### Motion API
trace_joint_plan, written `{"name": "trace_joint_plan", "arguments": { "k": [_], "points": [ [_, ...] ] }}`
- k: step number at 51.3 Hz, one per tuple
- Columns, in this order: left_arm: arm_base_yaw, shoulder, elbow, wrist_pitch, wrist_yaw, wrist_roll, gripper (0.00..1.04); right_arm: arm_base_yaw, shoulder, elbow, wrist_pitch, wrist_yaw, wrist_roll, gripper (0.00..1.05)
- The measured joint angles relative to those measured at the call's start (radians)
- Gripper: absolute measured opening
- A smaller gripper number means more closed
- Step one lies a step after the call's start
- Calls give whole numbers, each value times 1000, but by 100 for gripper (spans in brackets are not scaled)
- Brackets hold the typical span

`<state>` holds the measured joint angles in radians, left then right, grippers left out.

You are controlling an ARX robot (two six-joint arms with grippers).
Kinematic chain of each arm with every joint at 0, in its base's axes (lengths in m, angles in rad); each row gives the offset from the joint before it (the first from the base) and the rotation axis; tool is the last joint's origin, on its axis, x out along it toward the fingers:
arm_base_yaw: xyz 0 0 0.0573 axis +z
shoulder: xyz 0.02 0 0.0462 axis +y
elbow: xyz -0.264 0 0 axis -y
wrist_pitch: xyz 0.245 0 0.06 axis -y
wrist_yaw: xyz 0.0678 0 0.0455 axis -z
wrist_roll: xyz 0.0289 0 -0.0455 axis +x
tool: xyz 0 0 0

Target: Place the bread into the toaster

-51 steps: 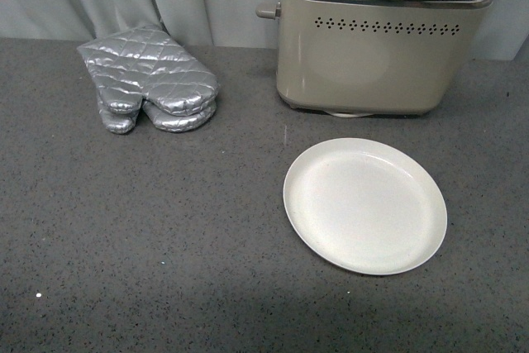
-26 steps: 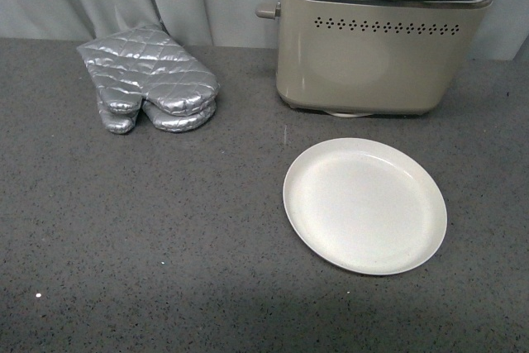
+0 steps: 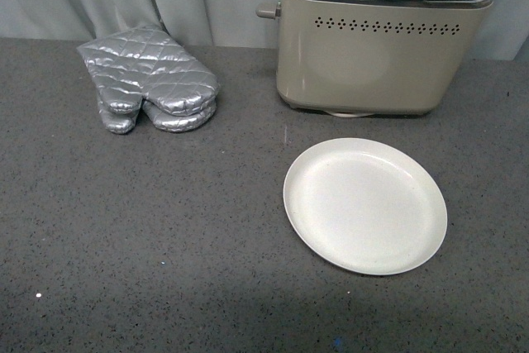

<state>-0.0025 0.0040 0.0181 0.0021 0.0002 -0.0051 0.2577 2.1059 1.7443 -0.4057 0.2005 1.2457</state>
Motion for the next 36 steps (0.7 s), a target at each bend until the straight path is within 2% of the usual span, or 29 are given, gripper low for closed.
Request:
{"name": "trace_joint_plan", "arguments": {
  "k": [6,12,16,21,24,27,29,32,36],
  "points": [
    [0,0,0,0,0,0,98,2,12,-2,36,-2,-90,23],
    [0,0,0,0,0,0,98,12,-17,-46,141,24,-224,41],
    [0,0,0,0,0,0,98,31,-120,-167,267,56,-398,59],
    [0,0,0,0,0,0,98,44,-222,-287,401,112,-561,73],
    [0,0,0,0,0,0,98,58,-349,-438,555,153,-734,87],
    [0,0,0,0,0,0,98,66,-472,-601,716,182,-921,97],
    [0,0,0,0,0,0,98,66,-510,-658,771,175,-977,96],
    [0,0,0,0,0,0,98,54,-594,-793,916,117,-1070,87],
    [0,0,0,0,0,0,98,14,-761,-1052,1094,57,-1181,70]
  ]
}}
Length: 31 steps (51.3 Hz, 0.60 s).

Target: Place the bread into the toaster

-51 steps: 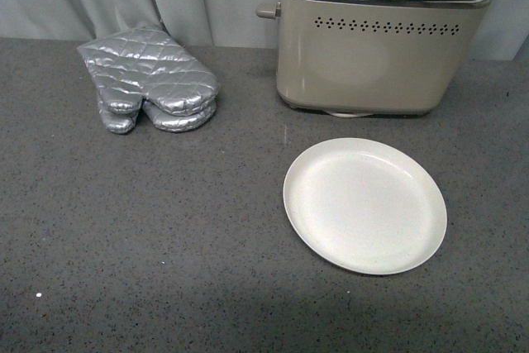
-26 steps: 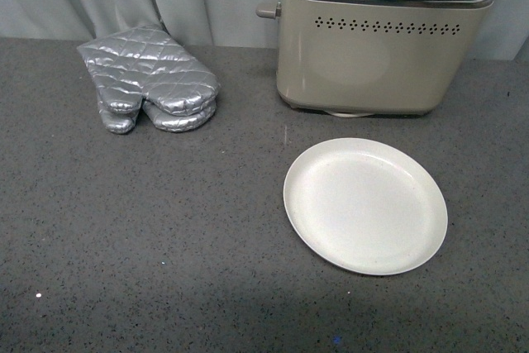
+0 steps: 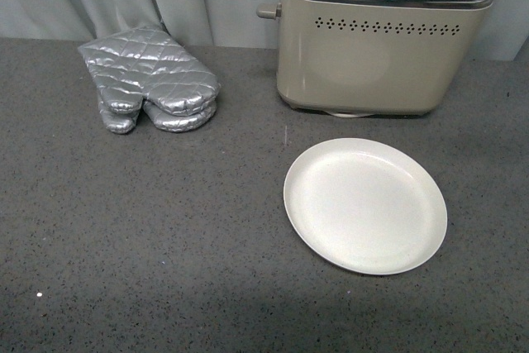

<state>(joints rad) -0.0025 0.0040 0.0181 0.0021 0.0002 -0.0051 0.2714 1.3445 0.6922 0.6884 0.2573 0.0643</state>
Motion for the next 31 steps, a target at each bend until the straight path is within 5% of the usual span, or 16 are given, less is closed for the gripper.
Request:
{"name": "trace_joint_plan", "arguments": {
  "k": [5,20,31],
  "points": [
    [0,0,0,0,0,0,98,-56,-119,-196,57,-37,-42,46],
    [0,0,0,0,0,0,98,-120,-258,-390,87,-109,-59,2],
    [0,0,0,0,0,0,98,-158,-356,-483,80,-144,-62,0]
  ]
}}
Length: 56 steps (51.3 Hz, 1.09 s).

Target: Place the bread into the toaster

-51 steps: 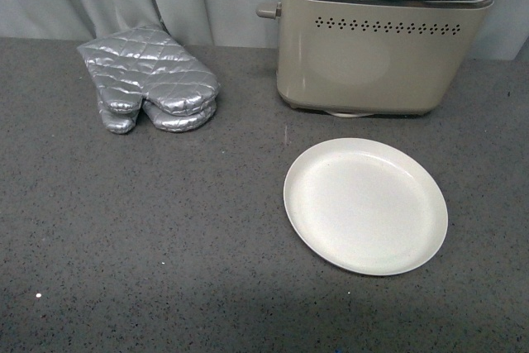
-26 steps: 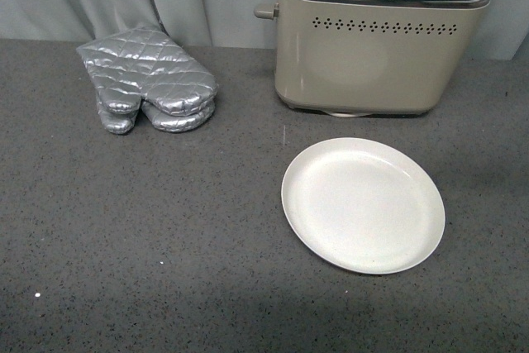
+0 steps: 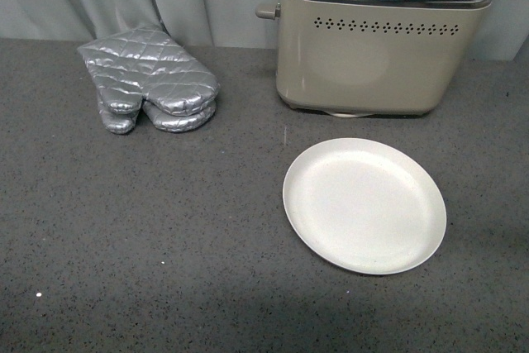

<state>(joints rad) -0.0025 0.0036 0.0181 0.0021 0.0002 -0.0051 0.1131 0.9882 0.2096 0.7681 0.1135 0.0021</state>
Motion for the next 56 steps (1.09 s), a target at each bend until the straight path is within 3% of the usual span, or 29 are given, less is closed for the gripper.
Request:
{"name": "trace_joint_plan", "arguments": {
  "k": [11,15,20,38,56],
  "points": [
    [0,0,0,0,0,0,98,-34,-112,-72,-40,-39,0,0],
    [0,0,0,0,0,0,98,-83,-156,-94,-63,-106,0,0],
    [0,0,0,0,0,0,98,-110,-216,-119,-98,-105,0,0],
    [0,0,0,0,0,0,98,-111,-384,-204,-177,-111,0,0],
    [0,0,0,0,0,0,98,-111,-587,-205,-369,-112,0,0]
  ]
}}
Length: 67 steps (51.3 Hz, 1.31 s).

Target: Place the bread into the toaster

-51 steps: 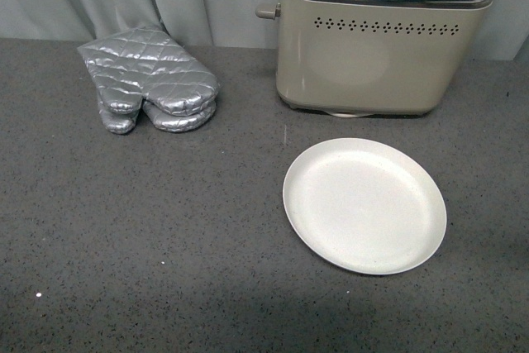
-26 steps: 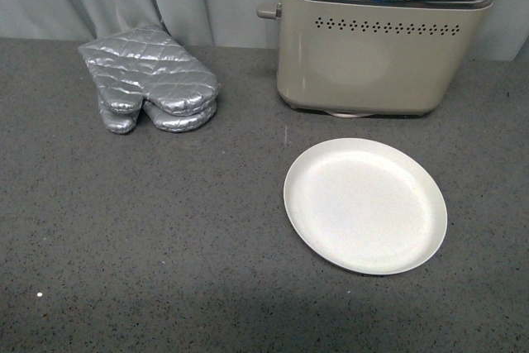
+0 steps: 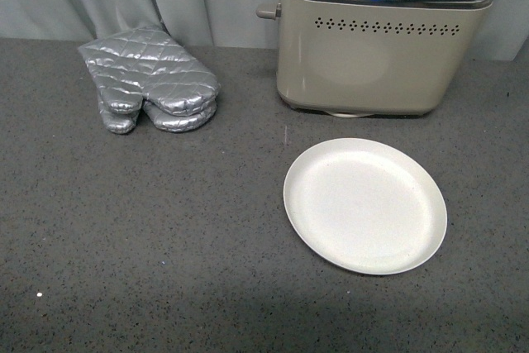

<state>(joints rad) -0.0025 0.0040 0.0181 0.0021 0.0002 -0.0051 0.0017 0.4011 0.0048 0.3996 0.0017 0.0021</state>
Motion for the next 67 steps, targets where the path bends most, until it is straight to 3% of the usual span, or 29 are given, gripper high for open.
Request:
{"name": "trace_joint_plan", "arguments": {
  "k": [35,40,47,67],
  "points": [
    [0,0,0,0,0,0,98,0,-224,0,-219,0,0,0],
    [0,0,0,0,0,0,98,0,-367,1,-391,-1,0,0],
    [0,0,0,0,0,0,98,0,-396,1,-397,-1,-1,1],
    [0,0,0,0,0,0,98,0,-397,1,-398,-1,-1,65]
  ]
}}
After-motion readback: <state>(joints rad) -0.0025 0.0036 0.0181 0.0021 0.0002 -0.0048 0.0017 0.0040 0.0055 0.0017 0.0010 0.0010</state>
